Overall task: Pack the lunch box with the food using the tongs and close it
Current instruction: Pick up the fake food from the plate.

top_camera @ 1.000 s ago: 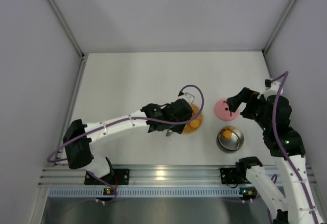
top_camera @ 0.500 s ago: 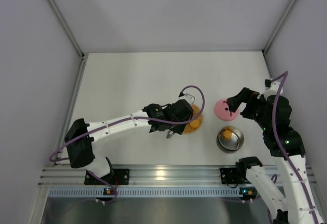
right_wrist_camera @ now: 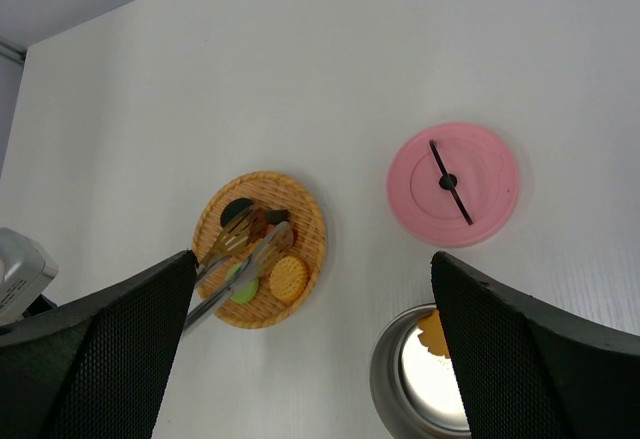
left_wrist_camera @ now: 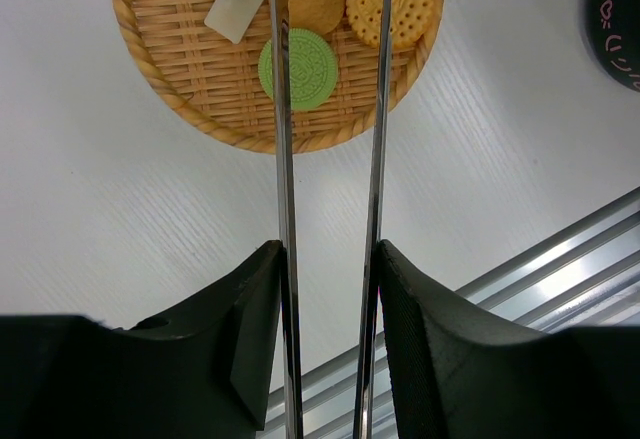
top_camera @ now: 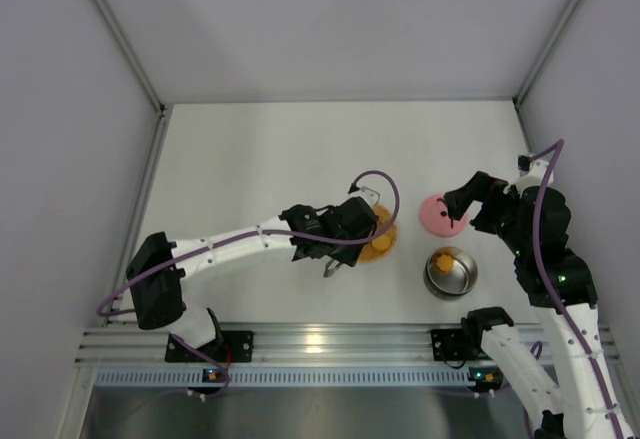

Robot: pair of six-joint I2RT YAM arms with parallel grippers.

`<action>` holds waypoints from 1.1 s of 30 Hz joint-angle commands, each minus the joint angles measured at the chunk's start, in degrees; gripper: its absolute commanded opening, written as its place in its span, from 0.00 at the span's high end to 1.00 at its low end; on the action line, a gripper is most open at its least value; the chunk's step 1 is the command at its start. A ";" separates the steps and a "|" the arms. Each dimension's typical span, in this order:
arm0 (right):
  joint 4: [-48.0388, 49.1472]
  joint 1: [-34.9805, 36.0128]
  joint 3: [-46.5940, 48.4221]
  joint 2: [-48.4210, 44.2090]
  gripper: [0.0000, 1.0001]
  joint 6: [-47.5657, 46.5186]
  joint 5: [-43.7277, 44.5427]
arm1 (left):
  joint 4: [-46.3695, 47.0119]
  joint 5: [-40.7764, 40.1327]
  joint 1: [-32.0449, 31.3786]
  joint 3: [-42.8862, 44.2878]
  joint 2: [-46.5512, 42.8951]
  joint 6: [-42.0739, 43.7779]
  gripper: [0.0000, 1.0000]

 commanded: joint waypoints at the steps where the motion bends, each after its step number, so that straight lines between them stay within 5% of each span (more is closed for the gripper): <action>1: 0.41 -0.98 0.01 -0.16 0.01 -0.47 0.56 | 0.32 0.59 0.07 -0.70 -2.50 -0.80 0.54; 33: 0.32 -0.98 -0.78 -0.95 0.01 -0.29 0.56 | -0.64 2.26 -0.73 -1.40 -3.73 -1.68 0.54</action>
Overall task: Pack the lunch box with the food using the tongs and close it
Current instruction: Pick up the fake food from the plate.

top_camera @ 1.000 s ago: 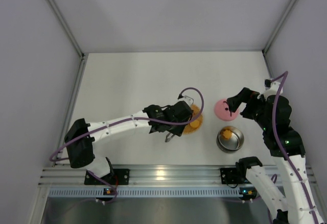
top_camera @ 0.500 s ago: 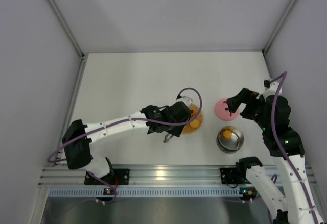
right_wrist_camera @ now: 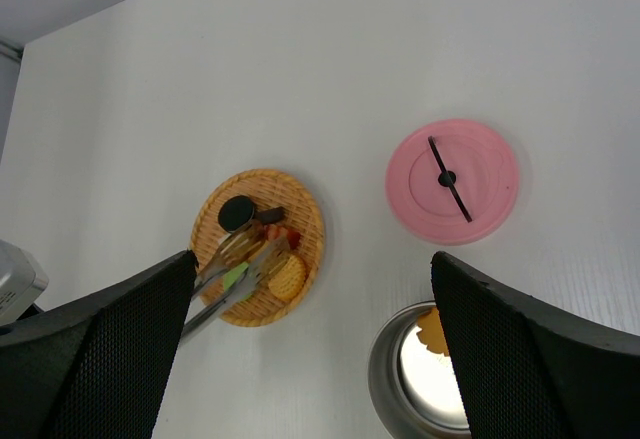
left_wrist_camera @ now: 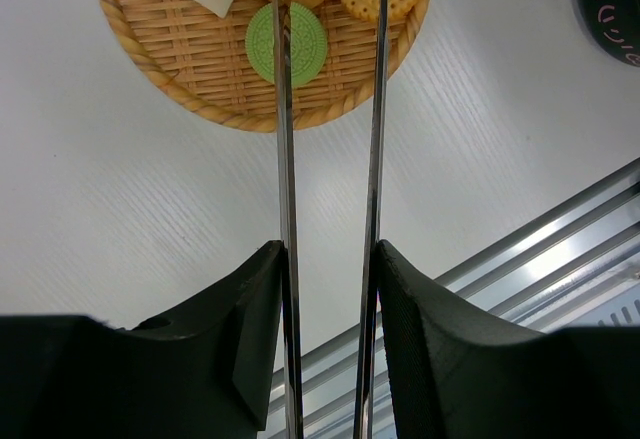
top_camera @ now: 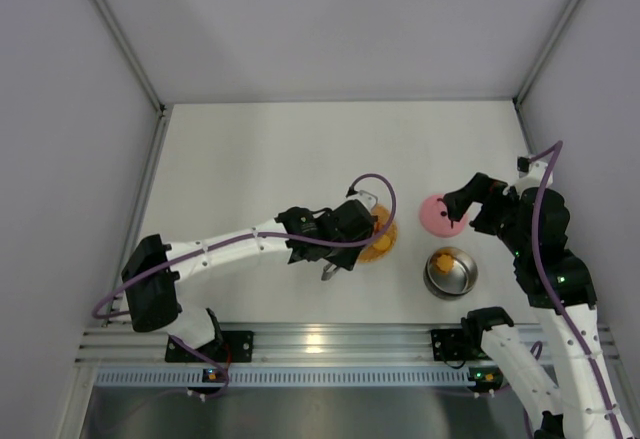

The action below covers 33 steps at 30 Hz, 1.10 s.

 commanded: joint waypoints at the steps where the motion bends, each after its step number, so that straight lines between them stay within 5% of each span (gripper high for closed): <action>1: 0.32 -0.98 -0.23 -0.66 0.00 -0.32 0.56 | 0.19 0.36 -0.33 0.32 -1.94 -0.66 0.54; 13: -0.12 -0.98 0.03 -0.84 0.00 -0.93 0.56 | 0.01 -0.87 -0.33 3.31 1.05 -0.22 0.54; 25: -0.03 -0.98 0.82 -0.40 0.01 -0.93 0.64 | -0.78 -1.66 -0.33 3.40 0.00 -0.04 0.72; 33: -0.03 -0.98 1.35 0.04 0.01 -1.02 0.64 | -0.78 -3.50 -0.33 3.93 -2.20 0.49 0.74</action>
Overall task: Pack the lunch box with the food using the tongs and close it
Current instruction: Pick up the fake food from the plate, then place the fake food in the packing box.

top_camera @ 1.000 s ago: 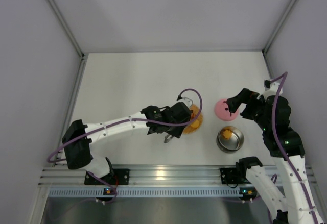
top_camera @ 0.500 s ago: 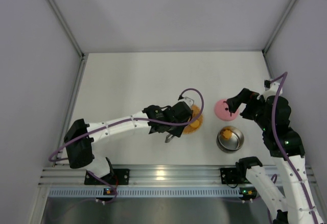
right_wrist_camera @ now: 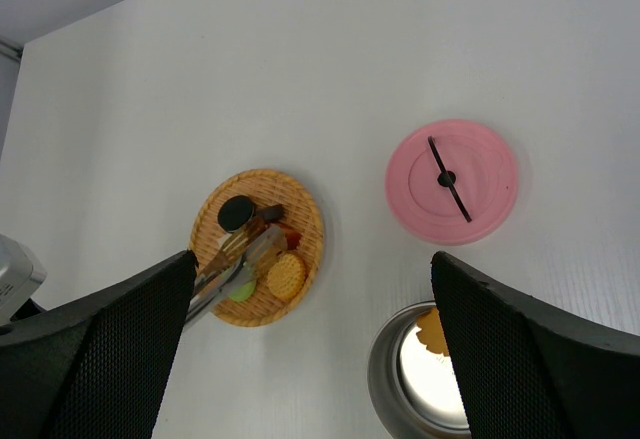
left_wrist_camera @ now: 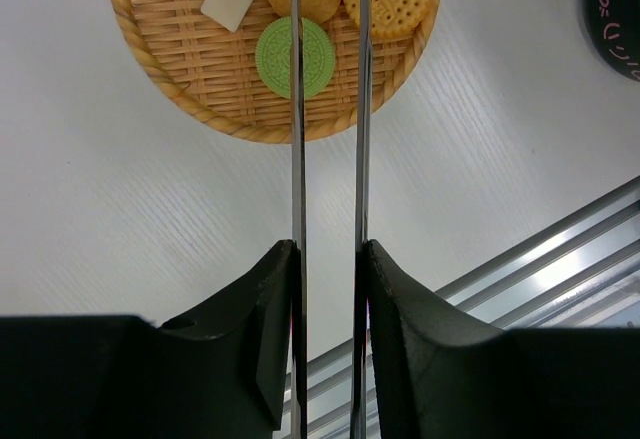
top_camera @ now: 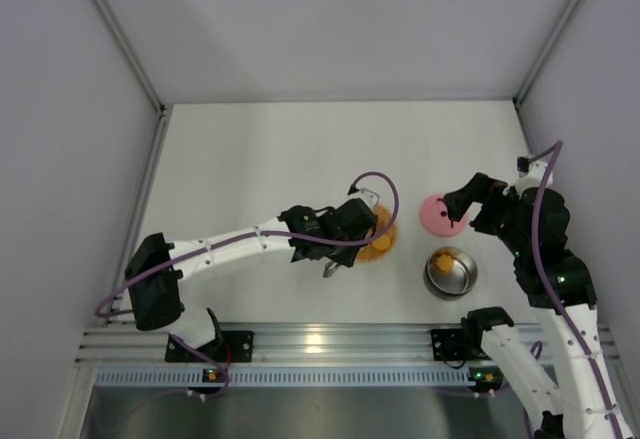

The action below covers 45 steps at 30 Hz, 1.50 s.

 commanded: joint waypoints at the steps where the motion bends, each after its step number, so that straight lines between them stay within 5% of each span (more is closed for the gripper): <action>1: -0.03 -0.98 1.35 0.12 0.01 -1.04 0.62 | -0.45 -2.39 -0.22 2.79 -3.45 0.44 0.74; 16: 0.14 -0.89 1.17 0.30 0.01 -0.86 0.53 | 2.80 1.99 -0.66 2.71 -7.49 3.78 0.74; 23: 0.05 -0.89 1.35 0.30 0.00 -0.60 0.53 | 5.96 4.64 -6.19 4.02 -8.55 6.33 0.74; 32: -0.30 -0.89 1.35 0.04 0.01 -0.51 0.62 | 6.05 2.18 -14.28 10.26 -1.70 7.82 0.73; 45: -0.47 -0.98 0.91 0.12 0.00 -0.78 2.29 | 7.81 4.72 -14.73 12.02 2.35 8.62 0.65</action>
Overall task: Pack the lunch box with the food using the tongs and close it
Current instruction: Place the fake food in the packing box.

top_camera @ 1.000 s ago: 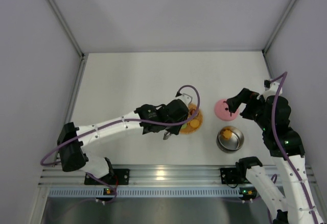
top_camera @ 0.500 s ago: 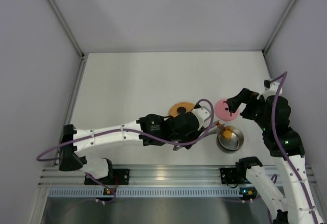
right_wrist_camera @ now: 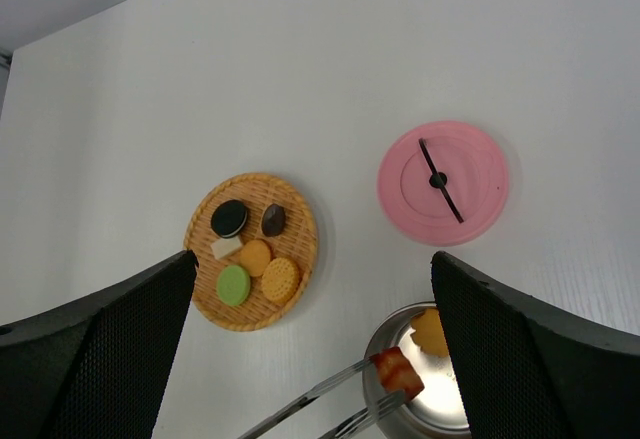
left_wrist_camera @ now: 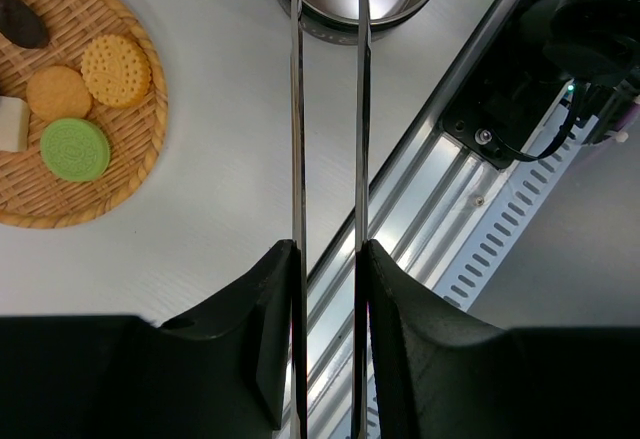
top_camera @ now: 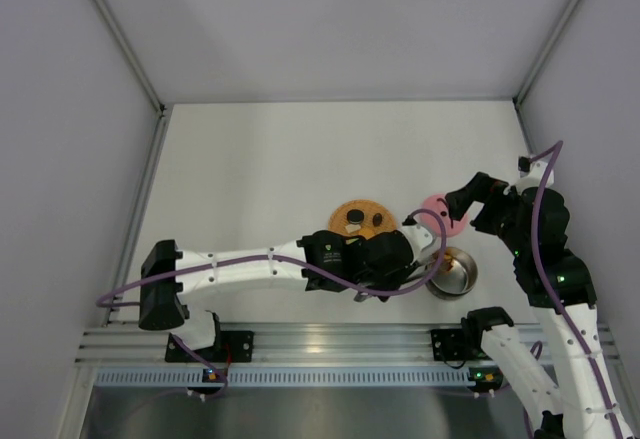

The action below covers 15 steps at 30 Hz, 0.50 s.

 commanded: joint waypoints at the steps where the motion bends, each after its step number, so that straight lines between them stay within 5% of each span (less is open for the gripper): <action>1: -0.45 -0.98 0.89 -0.01 0.01 -0.69 0.91 | 3.90 0.83 -0.17 2.36 -0.77 0.79 0.65; 15: -0.45 -0.98 0.80 -0.09 0.00 -0.86 1.09 | 4.42 1.01 -0.26 1.92 -1.30 1.06 0.53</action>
